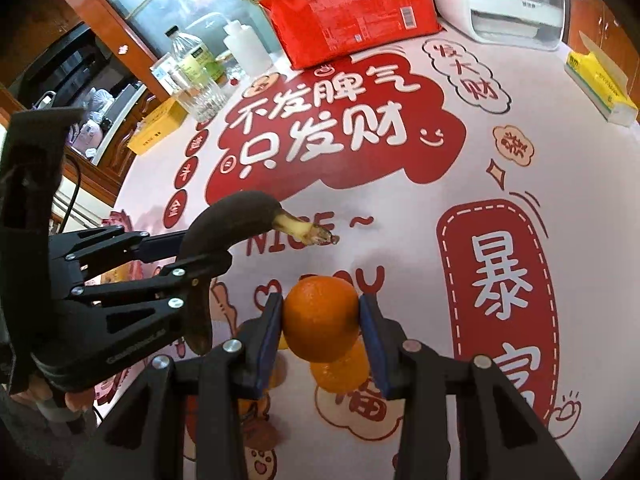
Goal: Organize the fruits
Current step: 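Carry the banana in the left tool while the right tool carries the orange over the pink bowl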
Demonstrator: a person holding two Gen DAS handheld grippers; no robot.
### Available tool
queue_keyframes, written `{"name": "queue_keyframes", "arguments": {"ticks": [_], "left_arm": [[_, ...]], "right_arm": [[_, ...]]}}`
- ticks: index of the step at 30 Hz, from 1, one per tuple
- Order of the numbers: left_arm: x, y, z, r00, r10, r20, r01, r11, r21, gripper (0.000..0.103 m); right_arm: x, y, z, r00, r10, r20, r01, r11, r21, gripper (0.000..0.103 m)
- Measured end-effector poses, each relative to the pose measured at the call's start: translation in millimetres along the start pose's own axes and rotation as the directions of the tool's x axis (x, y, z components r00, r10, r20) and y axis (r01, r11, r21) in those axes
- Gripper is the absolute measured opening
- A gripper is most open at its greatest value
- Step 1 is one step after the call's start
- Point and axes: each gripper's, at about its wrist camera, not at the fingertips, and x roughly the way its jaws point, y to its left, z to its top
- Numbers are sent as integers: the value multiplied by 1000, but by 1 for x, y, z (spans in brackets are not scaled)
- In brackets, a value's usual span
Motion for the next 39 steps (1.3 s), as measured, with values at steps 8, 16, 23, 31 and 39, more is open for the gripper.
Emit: {"name": "queue_keyframes", "arguments": {"ticks": [8,16,23,31,39], "left_arm": [[-51,4,-29,998,-4,59,7,999,-49,31],[-87,5,-72,996,-27,86,37,993,-110,31],[-120,19,-112,993,0,116,18,987,-159,31],[-161,64,-151,982,99,163,-62,973,-221,31],[-188,131,-188,965,192,181,-130,942,-308,31]], "right_arm": [[-29,20,-10,999,13,45,-11,999,-44,39],[-55,46,-29,998,22,64,-16,995,-98,39],[-72,79,-47,997,41,59,-30,985,-169,39],[-93,143,-58,991,73,111,-37,954,-298,39],[-86,209,-65,987,110,118,-59,926,-373,39]]}}
